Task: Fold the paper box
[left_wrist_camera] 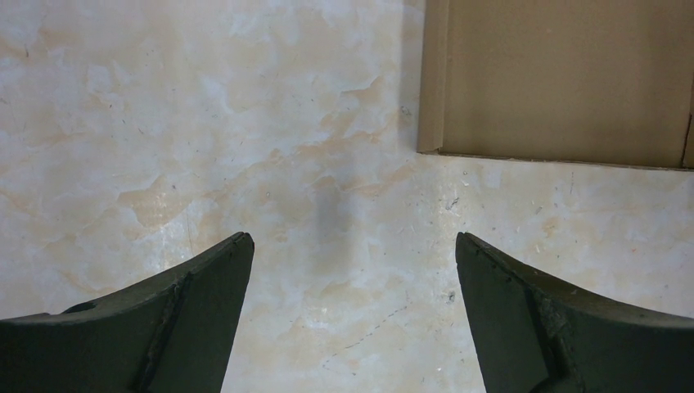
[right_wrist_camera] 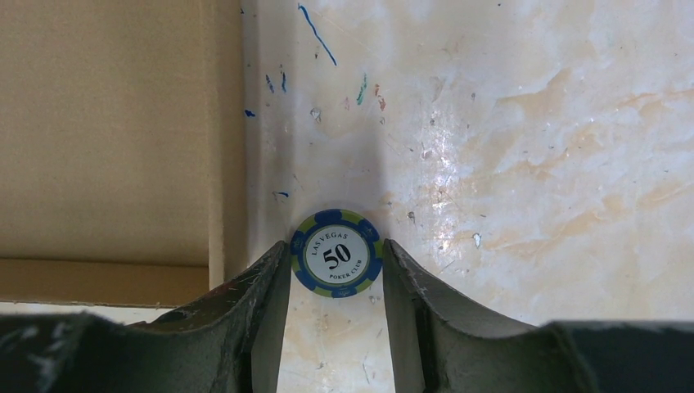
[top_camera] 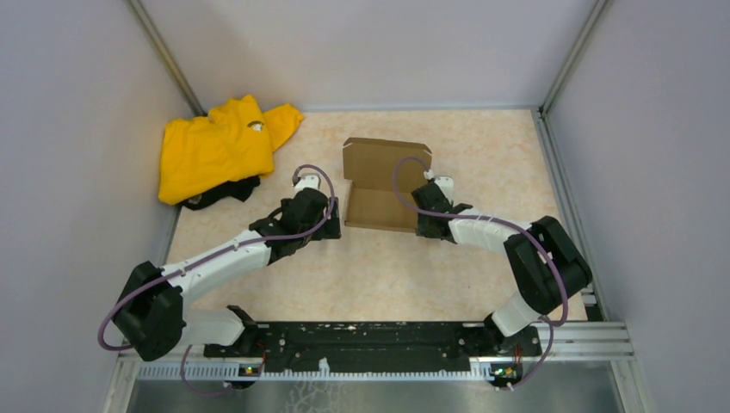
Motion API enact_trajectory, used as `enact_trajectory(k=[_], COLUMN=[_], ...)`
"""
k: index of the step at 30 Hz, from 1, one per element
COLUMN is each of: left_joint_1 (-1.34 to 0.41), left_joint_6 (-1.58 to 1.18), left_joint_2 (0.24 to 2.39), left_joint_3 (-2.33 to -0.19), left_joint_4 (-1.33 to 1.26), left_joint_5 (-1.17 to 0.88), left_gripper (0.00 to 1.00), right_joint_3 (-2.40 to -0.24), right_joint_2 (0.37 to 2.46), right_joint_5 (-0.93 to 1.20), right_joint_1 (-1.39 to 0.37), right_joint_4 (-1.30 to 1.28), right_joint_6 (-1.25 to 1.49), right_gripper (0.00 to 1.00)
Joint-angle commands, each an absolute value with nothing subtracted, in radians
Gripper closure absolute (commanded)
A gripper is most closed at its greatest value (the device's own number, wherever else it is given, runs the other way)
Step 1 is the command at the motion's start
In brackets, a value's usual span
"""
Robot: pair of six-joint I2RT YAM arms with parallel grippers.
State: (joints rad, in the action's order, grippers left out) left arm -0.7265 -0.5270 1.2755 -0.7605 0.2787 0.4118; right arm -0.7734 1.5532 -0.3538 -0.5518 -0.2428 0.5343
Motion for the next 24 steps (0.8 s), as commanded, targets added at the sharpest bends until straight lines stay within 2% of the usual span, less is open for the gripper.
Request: enact_trajectory(k=[1, 24], left_joint_1=[-0.722, -0.677], left_joint_6=[-0.527, -0.512], left_joint_2=[1.285, 1.333], left_joint_3=[-0.787, -0.788], left_joint_4=[0.255, 0.223], left_joint_5=[0.413, 0.390], left_gripper=[0.01, 0.01], right_joint_3=[-0.773, -0.852], right_joint_2=[1.608, 1.687], right_joint_5=[-0.353, -0.350], right_joint_1=[-0.533, -0.474], right_joint_4=[-0.287, -0.278], right_joint_6=[0.542, 0.505], right_gripper=[0.59, 0.60])
